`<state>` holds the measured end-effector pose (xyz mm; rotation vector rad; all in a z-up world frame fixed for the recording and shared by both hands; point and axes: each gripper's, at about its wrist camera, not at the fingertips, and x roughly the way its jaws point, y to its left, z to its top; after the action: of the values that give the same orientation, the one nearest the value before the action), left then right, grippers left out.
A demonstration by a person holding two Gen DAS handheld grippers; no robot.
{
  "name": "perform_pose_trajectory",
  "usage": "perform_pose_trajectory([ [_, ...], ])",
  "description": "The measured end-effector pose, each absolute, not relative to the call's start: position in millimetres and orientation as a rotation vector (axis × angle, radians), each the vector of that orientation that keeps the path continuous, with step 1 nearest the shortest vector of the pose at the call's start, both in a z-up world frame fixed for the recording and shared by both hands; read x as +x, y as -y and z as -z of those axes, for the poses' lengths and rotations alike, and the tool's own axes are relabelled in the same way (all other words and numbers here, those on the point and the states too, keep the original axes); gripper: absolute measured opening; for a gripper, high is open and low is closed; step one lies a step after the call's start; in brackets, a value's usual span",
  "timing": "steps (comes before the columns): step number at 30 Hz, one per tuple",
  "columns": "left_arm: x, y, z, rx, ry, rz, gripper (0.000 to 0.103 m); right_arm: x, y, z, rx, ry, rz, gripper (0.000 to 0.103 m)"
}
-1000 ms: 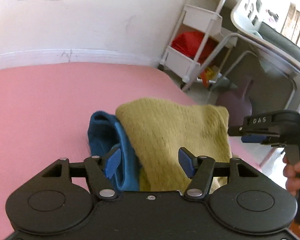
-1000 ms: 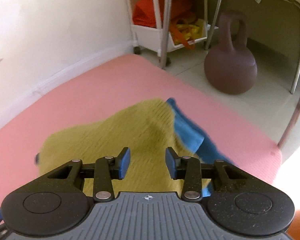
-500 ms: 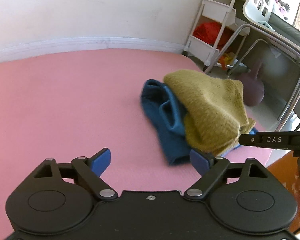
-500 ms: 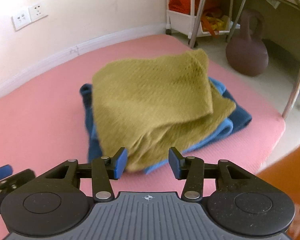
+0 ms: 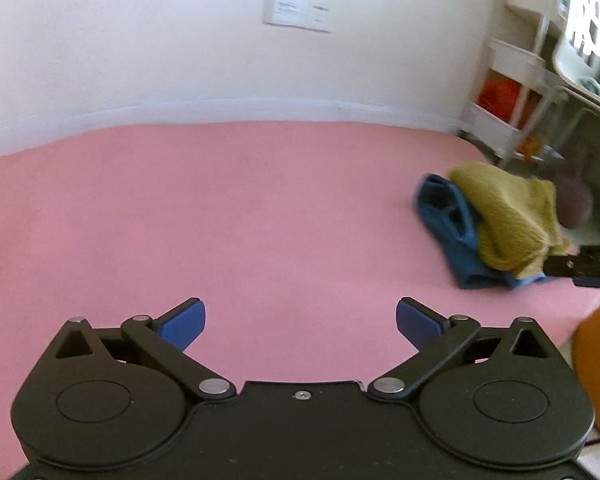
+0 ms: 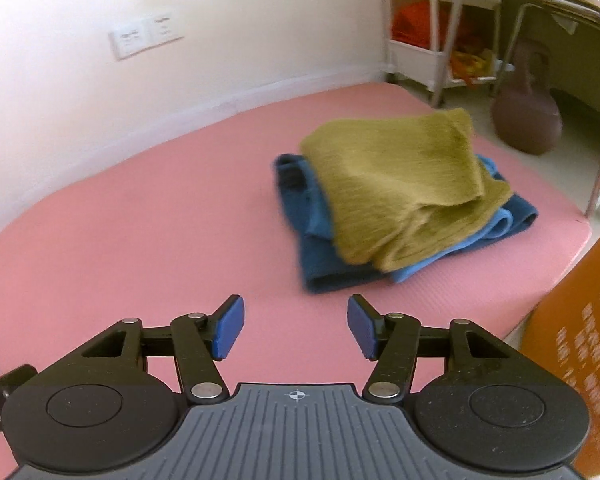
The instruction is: Fold clothes
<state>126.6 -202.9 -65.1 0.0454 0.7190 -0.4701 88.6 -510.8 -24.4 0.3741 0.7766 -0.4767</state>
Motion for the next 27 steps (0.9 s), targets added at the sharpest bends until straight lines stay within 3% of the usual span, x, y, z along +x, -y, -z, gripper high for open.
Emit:
perform_pose_trajectory([
  [15,75.8,92.0,37.6,0.037,-0.619,0.225,0.101,87.6,370.7,21.6,0.252,-0.788,0.264,0.055],
  [18,65.3,79.2,33.9,0.001,-0.625,0.147,0.101,86.2,350.4,21.3,0.229,-0.784,0.227,0.068],
  [27,44.1,51.7,44.8,-0.077,-0.690,0.057,0.101,75.7,305.5,23.5,0.172,-0.776,0.130,0.068],
])
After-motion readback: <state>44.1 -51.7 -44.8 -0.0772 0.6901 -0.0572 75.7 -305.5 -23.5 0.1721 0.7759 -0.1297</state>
